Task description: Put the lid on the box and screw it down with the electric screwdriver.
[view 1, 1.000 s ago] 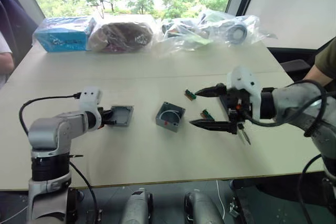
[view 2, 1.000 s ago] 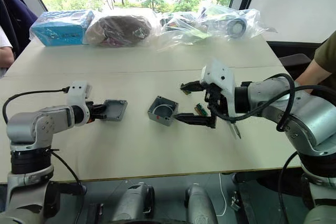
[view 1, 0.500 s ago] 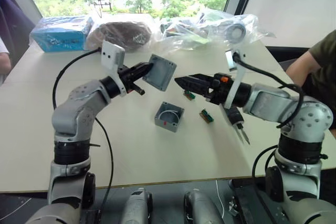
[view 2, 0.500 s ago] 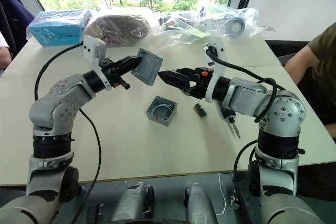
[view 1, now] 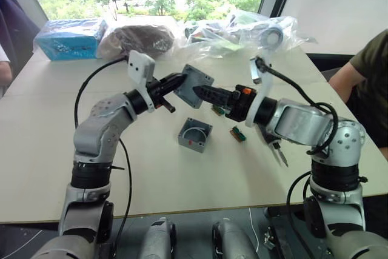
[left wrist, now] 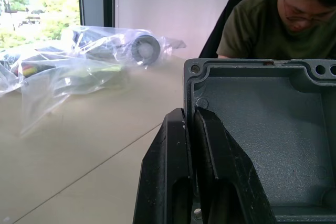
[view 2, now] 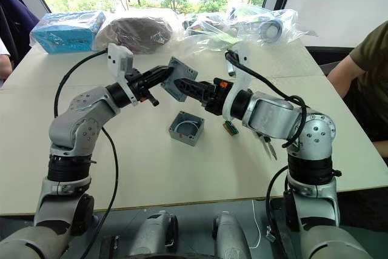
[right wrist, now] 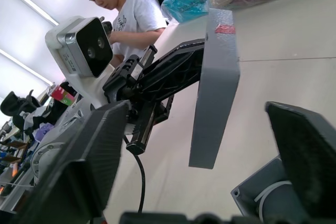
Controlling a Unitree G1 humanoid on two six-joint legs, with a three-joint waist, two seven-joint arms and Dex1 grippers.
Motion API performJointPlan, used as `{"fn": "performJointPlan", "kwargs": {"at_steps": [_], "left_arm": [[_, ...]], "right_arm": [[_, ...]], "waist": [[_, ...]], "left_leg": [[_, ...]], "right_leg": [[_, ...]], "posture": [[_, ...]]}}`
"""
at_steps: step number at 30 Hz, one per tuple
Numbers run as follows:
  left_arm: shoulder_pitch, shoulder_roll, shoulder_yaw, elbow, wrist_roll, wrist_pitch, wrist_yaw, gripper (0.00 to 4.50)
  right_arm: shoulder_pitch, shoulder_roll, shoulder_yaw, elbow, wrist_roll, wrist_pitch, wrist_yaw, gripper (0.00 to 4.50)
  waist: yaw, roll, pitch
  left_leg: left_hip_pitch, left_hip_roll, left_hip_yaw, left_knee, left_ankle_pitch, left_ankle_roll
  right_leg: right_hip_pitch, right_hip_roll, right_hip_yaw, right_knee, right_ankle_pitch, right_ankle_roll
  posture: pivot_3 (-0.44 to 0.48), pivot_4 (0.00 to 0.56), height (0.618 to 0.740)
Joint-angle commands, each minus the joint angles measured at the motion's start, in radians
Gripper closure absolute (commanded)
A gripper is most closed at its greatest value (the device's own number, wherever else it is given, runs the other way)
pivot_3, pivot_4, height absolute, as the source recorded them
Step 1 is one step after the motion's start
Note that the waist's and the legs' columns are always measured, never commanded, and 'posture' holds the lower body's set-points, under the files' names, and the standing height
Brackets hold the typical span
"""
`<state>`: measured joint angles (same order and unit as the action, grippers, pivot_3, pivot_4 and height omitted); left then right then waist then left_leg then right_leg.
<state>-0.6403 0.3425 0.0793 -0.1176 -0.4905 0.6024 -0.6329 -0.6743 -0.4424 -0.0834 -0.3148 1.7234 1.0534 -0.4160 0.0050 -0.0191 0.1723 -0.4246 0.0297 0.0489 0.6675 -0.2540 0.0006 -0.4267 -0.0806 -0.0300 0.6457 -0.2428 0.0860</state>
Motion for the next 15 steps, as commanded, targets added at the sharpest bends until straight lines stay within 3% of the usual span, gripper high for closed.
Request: {"fn": "performJointPlan", "kwargs": {"at_steps": [1,6,7,12,15], "left_arm": [[-0.030,-0.009,0.007,-0.024,-0.009,-0.021,0.016,4.50],[-0.028,-0.015,0.007,-0.041,-0.022,-0.007,0.033,4.50],[-0.027,-0.015,0.007,-0.046,-0.026,-0.002,0.037,4.50],[-0.016,0.039,0.006,-0.054,-0.065,0.083,0.001,4.50],[-0.014,0.135,0.010,-0.050,-0.124,0.148,-0.113,3.51]], "right_arm": [[-0.004,-0.020,0.010,-0.045,-0.003,-0.033,0.007,2.08],[-0.007,-0.032,0.034,-0.054,-0.063,-0.052,0.029,4.13],[-0.010,-0.035,0.037,-0.058,-0.085,-0.056,0.039,4.32],[-0.049,-0.128,0.085,-0.139,-0.331,-0.061,0.212,4.35],[-0.048,-0.268,0.186,-0.224,-0.597,-0.113,0.390,4.35]], "waist": [[0.001,0.000,0.000],[0.000,0.000,0.000],[0.000,0.000,0.000],[0.000,0.000,0.000],[-0.001,0.001,0.001]], "left_leg": [[0.000,0.000,0.000,0.000,0.000,0.000],[0.000,0.000,0.000,0.000,0.000,0.000],[0.000,0.000,0.000,0.000,0.000,0.000],[0.000,0.000,0.000,0.000,0.000,0.000],[-0.001,0.000,0.000,0.000,0.000,0.000]], "right_leg": [[0.000,0.000,0.000,0.000,0.000,0.000],[0.000,0.000,0.000,0.000,0.000,0.000],[0.000,0.000,0.000,0.000,0.000,0.000],[-0.001,0.000,0.000,0.000,0.000,0.000],[-0.002,0.001,0.000,-0.001,0.000,0.000]], "posture": [[0.000,0.150,0.740],[0.000,0.150,0.740],[0.000,0.150,0.740],[0.000,0.150,0.740],[0.000,0.150,0.740]]}}
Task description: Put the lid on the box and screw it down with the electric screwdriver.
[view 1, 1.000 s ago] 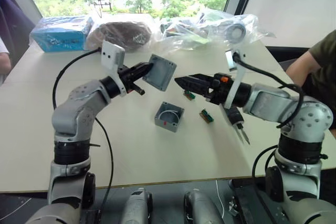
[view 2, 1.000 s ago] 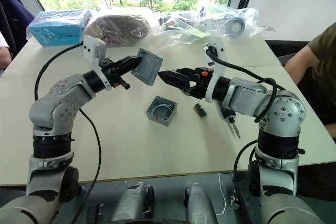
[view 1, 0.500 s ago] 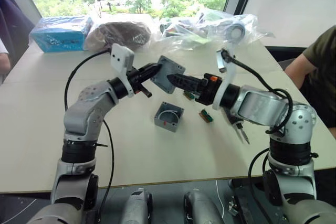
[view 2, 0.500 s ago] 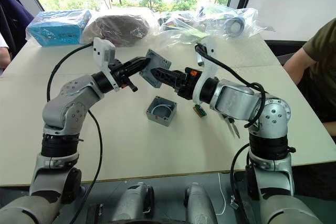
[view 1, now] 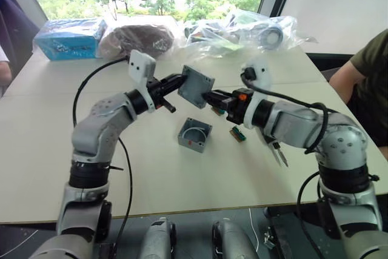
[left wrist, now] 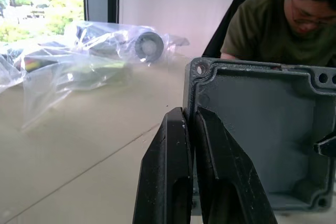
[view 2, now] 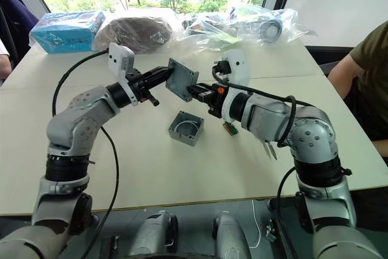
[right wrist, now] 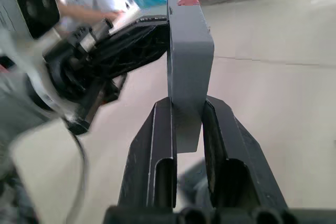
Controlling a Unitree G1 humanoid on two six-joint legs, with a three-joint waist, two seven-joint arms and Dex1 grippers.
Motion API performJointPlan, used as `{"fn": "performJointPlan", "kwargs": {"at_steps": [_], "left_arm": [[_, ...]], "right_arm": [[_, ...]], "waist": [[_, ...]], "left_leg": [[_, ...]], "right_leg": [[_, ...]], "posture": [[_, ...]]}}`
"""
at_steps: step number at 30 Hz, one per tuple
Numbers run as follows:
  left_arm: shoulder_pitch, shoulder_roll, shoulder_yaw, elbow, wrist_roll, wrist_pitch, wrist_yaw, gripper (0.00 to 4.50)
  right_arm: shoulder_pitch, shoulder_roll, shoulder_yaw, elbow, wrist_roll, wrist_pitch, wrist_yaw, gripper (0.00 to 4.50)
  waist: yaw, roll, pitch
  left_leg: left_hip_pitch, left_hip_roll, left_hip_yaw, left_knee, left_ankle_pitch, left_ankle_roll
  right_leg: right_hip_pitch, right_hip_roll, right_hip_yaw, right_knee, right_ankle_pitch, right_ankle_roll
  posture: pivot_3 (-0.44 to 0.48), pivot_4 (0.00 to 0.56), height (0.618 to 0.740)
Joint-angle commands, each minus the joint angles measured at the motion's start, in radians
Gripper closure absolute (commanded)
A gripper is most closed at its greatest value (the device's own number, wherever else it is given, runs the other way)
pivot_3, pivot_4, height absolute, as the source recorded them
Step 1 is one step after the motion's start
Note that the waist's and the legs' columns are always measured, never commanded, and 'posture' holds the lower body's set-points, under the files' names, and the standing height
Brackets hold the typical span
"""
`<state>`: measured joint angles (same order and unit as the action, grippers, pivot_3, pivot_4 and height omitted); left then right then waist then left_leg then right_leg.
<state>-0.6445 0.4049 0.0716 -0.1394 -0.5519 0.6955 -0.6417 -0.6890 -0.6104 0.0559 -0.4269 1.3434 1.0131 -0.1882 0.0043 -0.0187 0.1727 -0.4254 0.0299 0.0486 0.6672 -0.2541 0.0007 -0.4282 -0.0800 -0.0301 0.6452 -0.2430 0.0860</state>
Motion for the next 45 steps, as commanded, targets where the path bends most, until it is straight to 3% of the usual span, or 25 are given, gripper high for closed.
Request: {"fn": "performJointPlan", "kwargs": {"at_steps": [1,3,7,10,13,16,23,31,45], "left_arm": [[-0.010,0.102,0.016,-0.026,-0.078,0.070,-0.141,3.22],[-0.024,0.193,0.000,-0.008,-0.104,0.095,-0.264,2.38],[-0.079,0.348,-0.055,0.067,-0.115,0.100,-0.514,0.79],[-0.124,0.425,-0.115,0.133,-0.072,0.040,-0.683,0.02],[-0.175,0.481,-0.190,0.226,-0.001,-0.051,-0.850,0.02],[-0.225,0.497,-0.258,0.333,0.056,-0.142,-0.947,0.02],[-0.320,0.515,-0.408,0.493,0.060,-0.295,-0.973,0.02],[-0.408,0.511,-0.534,0.602,0.043,-0.435,-0.973,0.02],[-0.440,0.517,-0.602,0.685,0.028,-0.543,-0.973,0.02]], "right_arm": [[-0.025,-0.138,0.078,-0.135,-0.301,-0.101,0.220,4.35],[0.004,-0.236,0.169,-0.170,-0.535,-0.241,0.355,4.35],[0.058,-0.328,0.276,-0.148,-0.926,-0.575,0.532,4.35],[0.084,-0.340,0.316,-0.086,-1.145,-0.810,0.626,4.35],[0.090,-0.339,0.378,-0.006,-1.407,-1.067,0.660,4.35],[0.101,-0.320,0.445,0.083,-1.762,-1.285,0.553,4.35],[0.229,-0.226,0.432,0.172,-2.151,-1.341,0.368,4.35],[0.365,-0.140,0.376,0.139,-2.279,-1.313,0.322,4.35],[0.364,-0.055,0.360,0.192,-2.248,-1.357,0.390,4.35]], "waist": [[0.000,0.000,0.000],[0.000,0.000,0.000],[0.000,0.000,0.000],[0.000,0.000,0.000],[0.000,0.000,0.000],[0.000,0.000,0.000],[0.001,-0.001,0.001],[0.002,-0.001,0.001],[0.001,-0.001,0.001]], "left_leg": [[0.000,0.000,0.000,0.000,0.000,0.000],[0.000,0.000,0.000,0.000,0.000,0.000],[0.000,0.000,0.001,-0.001,0.000,0.000],[-0.001,0.000,0.003,-0.001,0.000,0.000],[-0.001,0.000,0.005,-0.001,0.000,0.000],[-0.001,0.000,0.006,-0.001,0.000,0.000],[-0.002,0.000,0.007,-0.001,0.000,-0.001],[-0.002,0.000,0.006,0.000,0.000,-0.001],[-0.002,0.000,0.006,0.000,0.000,-0.001]], "right_leg": [[0.000,0.000,0.000,0.000,0.000,0.000],[0.000,0.000,0.000,-0.001,0.000,0.000],[-0.001,0.001,0.000,-0.003,-0.002,-0.003],[-0.001,0.001,0.000,-0.004,-0.002,-0.003],[0.000,0.001,0.000,-0.005,-0.002,-0.003],[-0.001,0.001,0.000,-0.006,-0.002,-0.003],[-0.002,0.001,0.001,-0.005,-0.002,-0.003],[-0.002,0.001,0.001,-0.004,-0.002,-0.003],[-0.002,0.002,0.000,-0.003,-0.002,-0.001]], "posture": [[0.000,0.150,0.740],[0.000,0.150,0.740],[0.000,0.150,0.740],[0.000,0.150,0.740],[0.000,0.150,0.740],[0.000,0.150,0.740],[0.000,0.150,0.740],[0.000,0.150,0.740],[0.000,0.150,0.740]]}}
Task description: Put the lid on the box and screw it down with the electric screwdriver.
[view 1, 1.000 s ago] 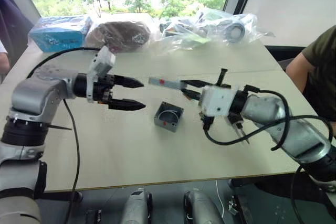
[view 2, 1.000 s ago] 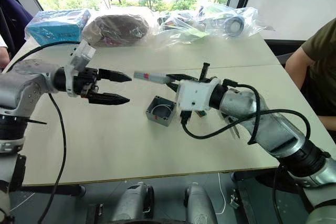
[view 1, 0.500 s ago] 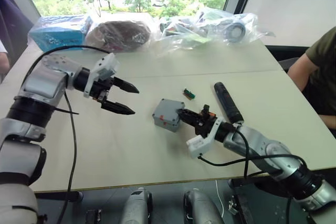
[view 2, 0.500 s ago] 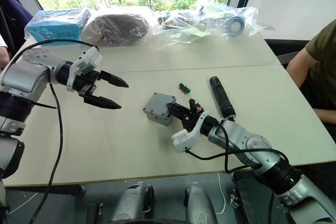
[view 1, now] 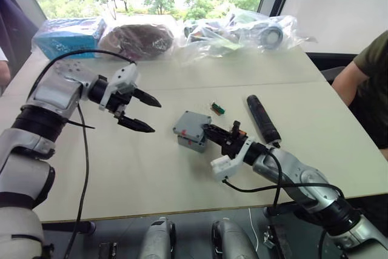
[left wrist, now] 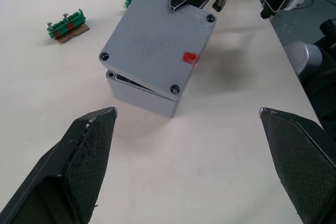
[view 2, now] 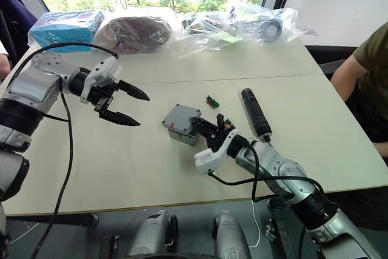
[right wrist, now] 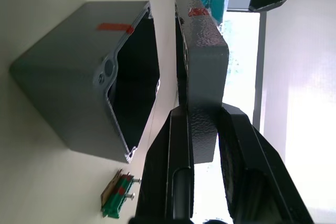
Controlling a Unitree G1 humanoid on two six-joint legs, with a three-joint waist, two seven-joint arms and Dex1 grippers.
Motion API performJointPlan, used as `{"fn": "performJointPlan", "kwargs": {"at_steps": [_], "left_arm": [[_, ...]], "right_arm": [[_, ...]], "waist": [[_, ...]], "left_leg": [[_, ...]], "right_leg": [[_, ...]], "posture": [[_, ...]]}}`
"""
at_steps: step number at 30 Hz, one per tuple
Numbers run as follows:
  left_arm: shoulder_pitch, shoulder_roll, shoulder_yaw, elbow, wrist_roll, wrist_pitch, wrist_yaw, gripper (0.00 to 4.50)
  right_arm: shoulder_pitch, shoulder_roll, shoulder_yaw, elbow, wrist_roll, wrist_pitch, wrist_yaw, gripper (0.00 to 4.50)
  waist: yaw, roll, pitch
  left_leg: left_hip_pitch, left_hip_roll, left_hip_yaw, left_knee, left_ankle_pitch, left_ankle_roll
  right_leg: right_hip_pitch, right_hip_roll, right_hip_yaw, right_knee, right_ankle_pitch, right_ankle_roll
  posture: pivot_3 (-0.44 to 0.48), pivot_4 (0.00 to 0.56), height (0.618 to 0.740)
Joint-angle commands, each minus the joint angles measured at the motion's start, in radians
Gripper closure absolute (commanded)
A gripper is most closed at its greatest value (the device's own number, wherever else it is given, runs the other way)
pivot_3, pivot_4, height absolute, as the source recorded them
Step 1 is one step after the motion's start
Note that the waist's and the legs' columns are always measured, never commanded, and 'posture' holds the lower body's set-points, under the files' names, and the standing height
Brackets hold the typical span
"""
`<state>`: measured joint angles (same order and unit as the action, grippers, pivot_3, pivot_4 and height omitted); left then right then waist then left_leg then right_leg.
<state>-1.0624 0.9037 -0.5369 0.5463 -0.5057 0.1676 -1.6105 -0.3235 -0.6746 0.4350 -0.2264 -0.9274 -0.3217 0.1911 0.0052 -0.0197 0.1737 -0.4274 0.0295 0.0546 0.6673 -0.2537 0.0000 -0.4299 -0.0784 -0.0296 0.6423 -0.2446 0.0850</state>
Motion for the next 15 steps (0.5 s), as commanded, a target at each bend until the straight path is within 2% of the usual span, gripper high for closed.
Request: {"fn": "performJointPlan", "kwargs": {"at_steps": [1,15], "left_arm": [[-0.022,0.018,0.007,0.001,-0.018,-0.017,-0.004,0.02],[0.013,0.025,0.030,-0.030,-0.024,-0.005,-0.004,0.02]], "right_arm": [[0.002,0.009,-0.019,-0.003,0.028,-0.030,0.014,4.35],[-0.024,-0.016,-0.051,0.079,0.030,-0.111,0.003,4.35]], "waist": [[0.001,0.000,0.000],[0.000,0.000,0.000]], "left_leg": [[0.000,0.000,0.000,0.000,0.000,0.000],[0.001,0.000,0.000,0.001,0.000,0.000]], "right_leg": [[0.000,0.000,0.000,0.000,0.000,0.000],[0.000,0.000,0.000,0.002,0.000,0.001]], "posture": [[0.000,0.150,0.740],[0.000,0.150,0.740]]}}
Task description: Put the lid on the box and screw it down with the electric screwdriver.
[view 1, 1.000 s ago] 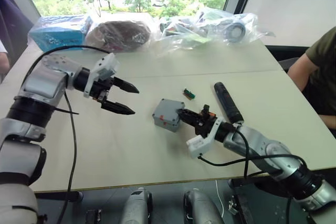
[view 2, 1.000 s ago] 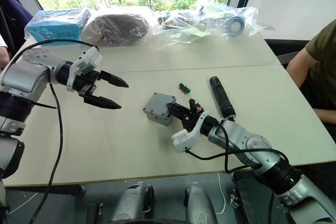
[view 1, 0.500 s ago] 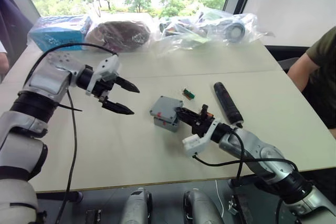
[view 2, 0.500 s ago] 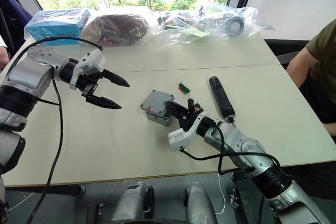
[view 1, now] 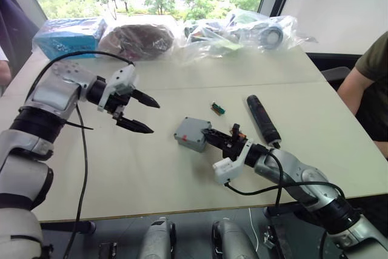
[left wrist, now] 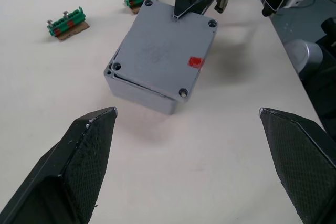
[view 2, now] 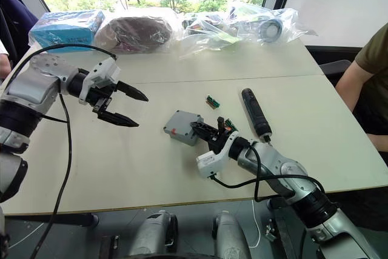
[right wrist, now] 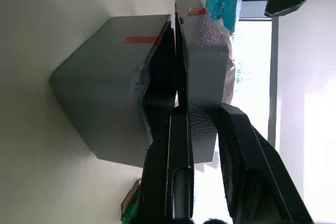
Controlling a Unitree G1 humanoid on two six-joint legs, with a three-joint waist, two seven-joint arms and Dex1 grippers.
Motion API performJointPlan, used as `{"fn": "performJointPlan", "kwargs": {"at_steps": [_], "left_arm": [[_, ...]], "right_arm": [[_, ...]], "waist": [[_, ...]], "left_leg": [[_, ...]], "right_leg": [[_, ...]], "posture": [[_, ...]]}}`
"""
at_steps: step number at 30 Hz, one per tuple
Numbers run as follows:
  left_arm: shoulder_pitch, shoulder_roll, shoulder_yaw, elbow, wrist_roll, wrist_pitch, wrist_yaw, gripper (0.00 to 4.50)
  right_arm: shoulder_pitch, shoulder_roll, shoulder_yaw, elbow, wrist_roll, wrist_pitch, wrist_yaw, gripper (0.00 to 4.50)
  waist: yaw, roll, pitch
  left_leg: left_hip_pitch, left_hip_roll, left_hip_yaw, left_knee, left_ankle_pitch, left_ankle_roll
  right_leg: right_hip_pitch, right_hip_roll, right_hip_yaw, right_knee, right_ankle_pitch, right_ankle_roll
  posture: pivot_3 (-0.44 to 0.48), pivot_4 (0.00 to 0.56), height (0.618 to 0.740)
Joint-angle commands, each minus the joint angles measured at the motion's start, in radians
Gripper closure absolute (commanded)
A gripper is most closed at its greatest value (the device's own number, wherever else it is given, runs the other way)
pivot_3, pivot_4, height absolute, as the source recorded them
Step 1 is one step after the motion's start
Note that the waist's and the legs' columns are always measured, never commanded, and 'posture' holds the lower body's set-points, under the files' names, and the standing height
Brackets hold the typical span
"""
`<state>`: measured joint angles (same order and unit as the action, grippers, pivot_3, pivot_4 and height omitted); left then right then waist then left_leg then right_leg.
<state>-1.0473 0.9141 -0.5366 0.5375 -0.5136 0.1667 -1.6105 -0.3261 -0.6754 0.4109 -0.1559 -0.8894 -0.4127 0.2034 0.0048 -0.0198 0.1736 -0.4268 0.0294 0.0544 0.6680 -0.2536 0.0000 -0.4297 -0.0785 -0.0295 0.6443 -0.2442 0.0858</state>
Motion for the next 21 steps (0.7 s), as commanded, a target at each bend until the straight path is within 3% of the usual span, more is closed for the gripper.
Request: {"fn": "performJointPlan", "kwargs": {"at_steps": [1,21], "left_arm": [[0.000,0.012,0.035,-0.019,-0.011,-0.004,-0.004,0.02],[0.039,0.031,0.065,-0.064,-0.007,0.010,-0.004,0.02]], "right_arm": [[-0.026,-0.017,-0.025,0.014,-0.017,-0.029,-0.015,4.35],[-0.088,-0.014,-0.030,0.111,-0.018,-0.108,-0.070,4.35]], "waist": [[0.000,0.000,0.000],[-0.001,0.000,0.000]], "left_leg": [[0.000,0.000,0.000,0.000,0.000,0.000],[0.000,0.000,0.000,0.000,0.000,0.000]], "right_leg": [[0.000,0.000,0.000,0.000,0.000,0.000],[0.000,0.000,0.000,0.001,0.000,0.000]], "posture": [[0.000,0.150,0.740],[0.000,0.150,0.740]]}}
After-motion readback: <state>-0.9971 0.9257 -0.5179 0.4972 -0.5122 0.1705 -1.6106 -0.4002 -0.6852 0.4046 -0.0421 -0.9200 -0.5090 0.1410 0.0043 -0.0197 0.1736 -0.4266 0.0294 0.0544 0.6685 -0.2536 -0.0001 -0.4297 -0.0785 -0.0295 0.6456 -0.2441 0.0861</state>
